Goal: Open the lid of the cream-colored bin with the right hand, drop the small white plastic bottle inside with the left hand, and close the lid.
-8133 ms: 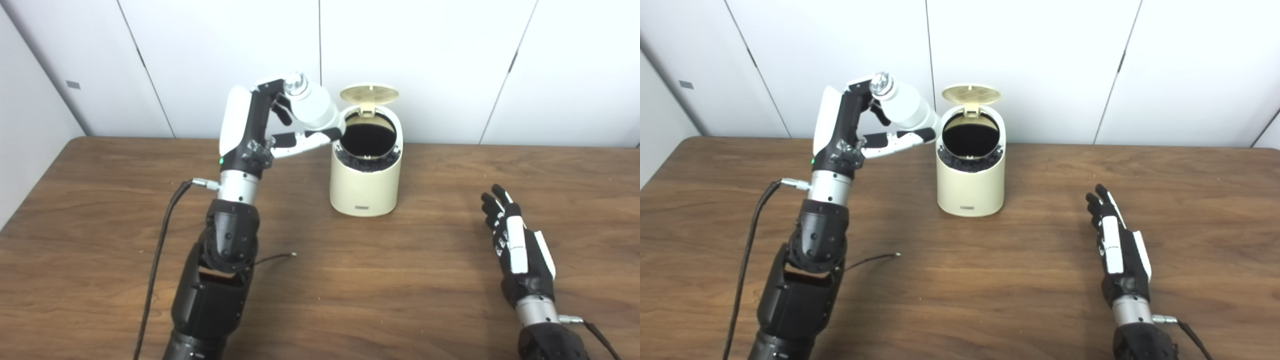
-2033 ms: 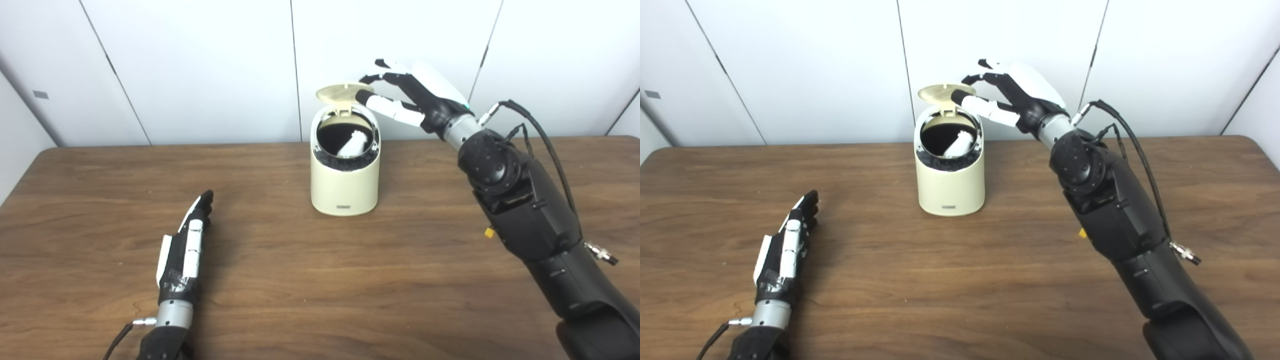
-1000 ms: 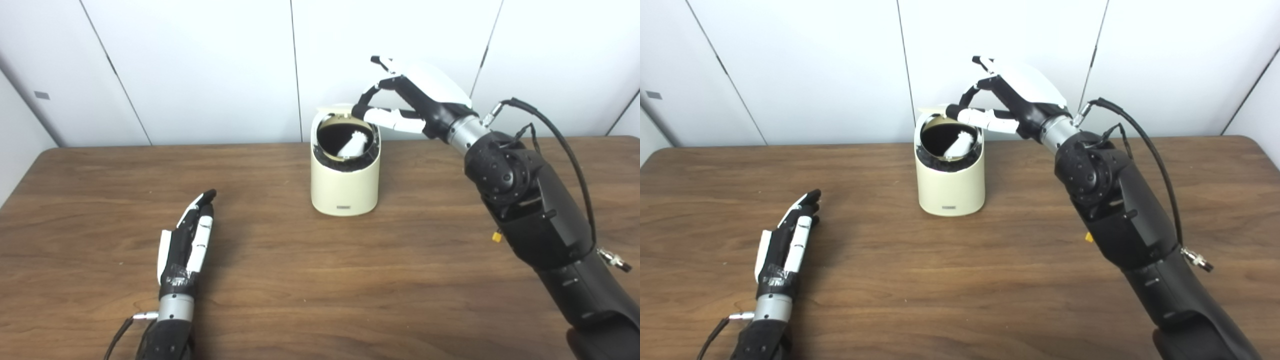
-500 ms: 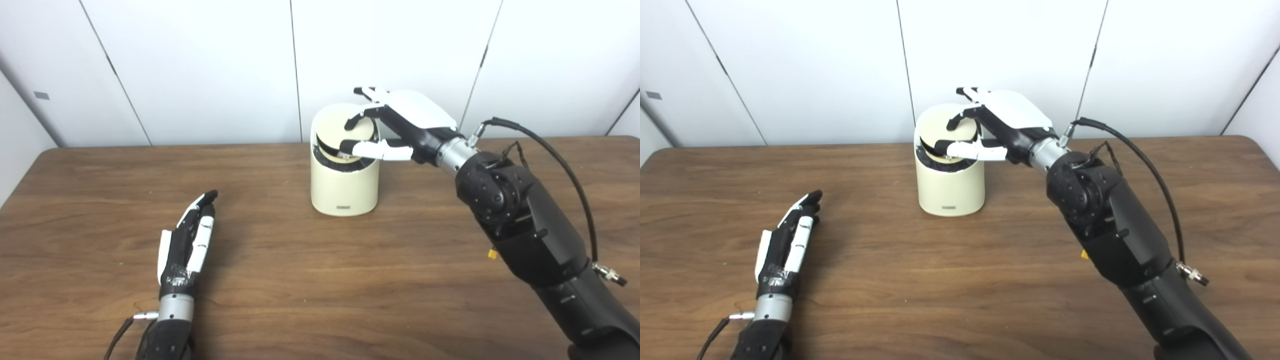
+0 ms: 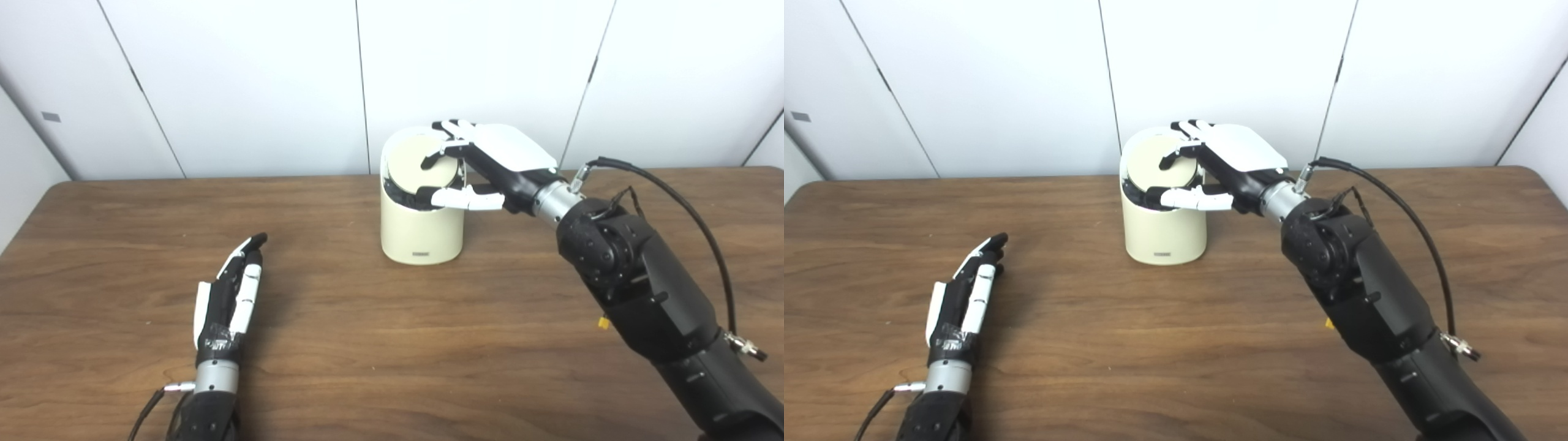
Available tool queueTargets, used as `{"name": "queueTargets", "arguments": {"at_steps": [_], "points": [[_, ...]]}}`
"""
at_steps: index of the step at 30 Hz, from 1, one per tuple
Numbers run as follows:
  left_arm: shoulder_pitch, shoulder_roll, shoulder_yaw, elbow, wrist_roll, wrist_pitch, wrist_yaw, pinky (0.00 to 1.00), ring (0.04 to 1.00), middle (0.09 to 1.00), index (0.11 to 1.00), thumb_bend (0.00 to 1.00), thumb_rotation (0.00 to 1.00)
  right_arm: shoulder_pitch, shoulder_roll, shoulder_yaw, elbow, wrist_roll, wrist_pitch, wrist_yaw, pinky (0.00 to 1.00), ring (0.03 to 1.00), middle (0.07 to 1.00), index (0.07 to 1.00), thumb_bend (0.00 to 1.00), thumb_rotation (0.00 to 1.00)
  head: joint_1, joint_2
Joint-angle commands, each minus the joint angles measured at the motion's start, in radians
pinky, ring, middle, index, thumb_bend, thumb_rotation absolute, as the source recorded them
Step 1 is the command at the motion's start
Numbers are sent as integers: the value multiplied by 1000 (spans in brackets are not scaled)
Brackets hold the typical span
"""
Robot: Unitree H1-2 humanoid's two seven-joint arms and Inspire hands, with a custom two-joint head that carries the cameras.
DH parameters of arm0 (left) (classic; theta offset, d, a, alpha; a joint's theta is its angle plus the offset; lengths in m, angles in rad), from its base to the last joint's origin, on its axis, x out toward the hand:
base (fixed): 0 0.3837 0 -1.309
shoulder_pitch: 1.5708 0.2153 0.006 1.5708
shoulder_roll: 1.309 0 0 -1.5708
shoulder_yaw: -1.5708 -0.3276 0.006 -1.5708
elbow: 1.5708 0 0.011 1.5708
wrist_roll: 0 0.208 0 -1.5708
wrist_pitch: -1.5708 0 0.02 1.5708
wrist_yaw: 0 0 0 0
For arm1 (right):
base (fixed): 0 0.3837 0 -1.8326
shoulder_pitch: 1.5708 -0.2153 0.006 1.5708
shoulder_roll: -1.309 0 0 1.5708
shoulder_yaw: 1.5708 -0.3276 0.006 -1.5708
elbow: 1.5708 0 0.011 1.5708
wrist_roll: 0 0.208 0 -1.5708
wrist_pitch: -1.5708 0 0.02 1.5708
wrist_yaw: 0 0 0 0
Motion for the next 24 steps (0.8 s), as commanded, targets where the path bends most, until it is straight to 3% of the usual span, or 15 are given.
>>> {"name": "queueTargets", "arguments": {"at_steps": [1,10,16,24], "points": [[30,-18,-8,9,-3,27,3,921,916,905,849,484,844,-5,-15,0,-36,-11,-25,7,1000,1000,985,713,530,972,3,3],[30,-18,-8,1,-1,43,-1,945,927,915,847,446,857,28,-5,-9,-56,-9,-47,2,1000,1000,996,696,498,953,8,8],[31,-24,-7,-8,4,57,5,940,918,908,843,503,828,38,-2,-13,-60,-6,-53,2,1000,1000,997,692,499,929,13,12],[31,-23,-9,-10,5,51,4,934,922,914,843,475,835,36,0,-6,-47,-25,-62,1,1000,1000,1000,698,508,945,14,15]]}}
